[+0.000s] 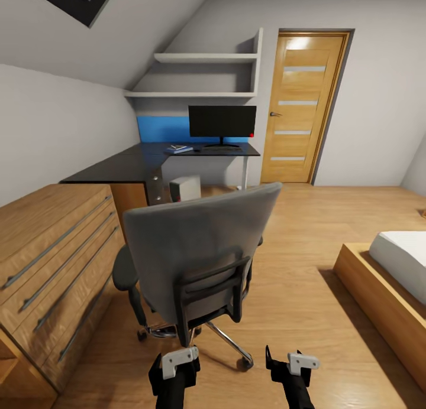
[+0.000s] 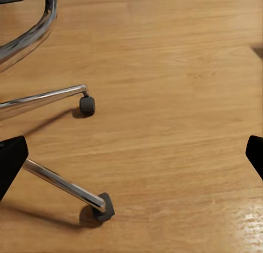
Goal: In the bedroom, organize the workspace by keeping the computer under the desk, ensuring the monitor is on the desk, placing the keyboard on the desk next to the monitor, placing the mouse on the desk next to the keyboard, moving the folder from the swivel chair onto the desk next to the mouse, stacking the notebook on top of the folder with the pen on top of the notebook, and positioning the swivel chair next to the desk.
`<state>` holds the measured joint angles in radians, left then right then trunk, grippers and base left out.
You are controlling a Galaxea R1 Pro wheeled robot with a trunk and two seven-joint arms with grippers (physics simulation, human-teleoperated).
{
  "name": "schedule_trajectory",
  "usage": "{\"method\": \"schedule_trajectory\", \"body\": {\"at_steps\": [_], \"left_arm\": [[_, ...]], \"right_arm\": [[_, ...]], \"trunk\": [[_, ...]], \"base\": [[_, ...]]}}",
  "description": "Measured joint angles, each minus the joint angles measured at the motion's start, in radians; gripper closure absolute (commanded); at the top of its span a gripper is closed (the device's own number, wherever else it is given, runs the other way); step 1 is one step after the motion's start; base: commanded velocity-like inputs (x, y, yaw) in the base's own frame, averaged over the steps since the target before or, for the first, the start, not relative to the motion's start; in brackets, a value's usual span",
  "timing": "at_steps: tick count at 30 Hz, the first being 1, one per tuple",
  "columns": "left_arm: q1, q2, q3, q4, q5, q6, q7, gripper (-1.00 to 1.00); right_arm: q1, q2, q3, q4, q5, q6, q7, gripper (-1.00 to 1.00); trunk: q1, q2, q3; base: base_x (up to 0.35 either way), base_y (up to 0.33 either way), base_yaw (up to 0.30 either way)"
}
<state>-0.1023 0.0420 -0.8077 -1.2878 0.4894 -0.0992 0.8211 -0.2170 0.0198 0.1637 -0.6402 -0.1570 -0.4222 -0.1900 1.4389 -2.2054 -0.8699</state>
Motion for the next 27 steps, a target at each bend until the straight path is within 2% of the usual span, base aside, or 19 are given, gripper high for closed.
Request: {"method": "schedule_trajectory", "body": {"at_steps": [6, 17, 27], "left_arm": [[0.000, 0.000, 0.000, 0.004, 0.000, 0.000, 0.000, -1.00], [0.000, 0.000, 0.000, 0.007, 0.000, 0.001, -0.001, -1.00], [0.000, 0.000, 0.000, 0.009, 0.000, 0.002, -0.001, -1.00]], "right_arm": [[0.000, 0.000, 0.000, 0.000, 0.000, 0.000, 0.001, -1.00], [0.000, 0.000, 0.000, 0.000, 0.000, 0.000, 0.001, -1.00], [0.000, 0.000, 0.000, 0.001, 0.000, 0.000, 0.005, -1.00]], "trunk": [[0.000, 0.000, 0.000], [0.000, 0.000, 0.000], [0.000, 0.000, 0.000]], "base": [[0.175, 0.123, 0.000], [0.060, 0.040, 0.000], [0.235, 0.077, 0.000]]}}
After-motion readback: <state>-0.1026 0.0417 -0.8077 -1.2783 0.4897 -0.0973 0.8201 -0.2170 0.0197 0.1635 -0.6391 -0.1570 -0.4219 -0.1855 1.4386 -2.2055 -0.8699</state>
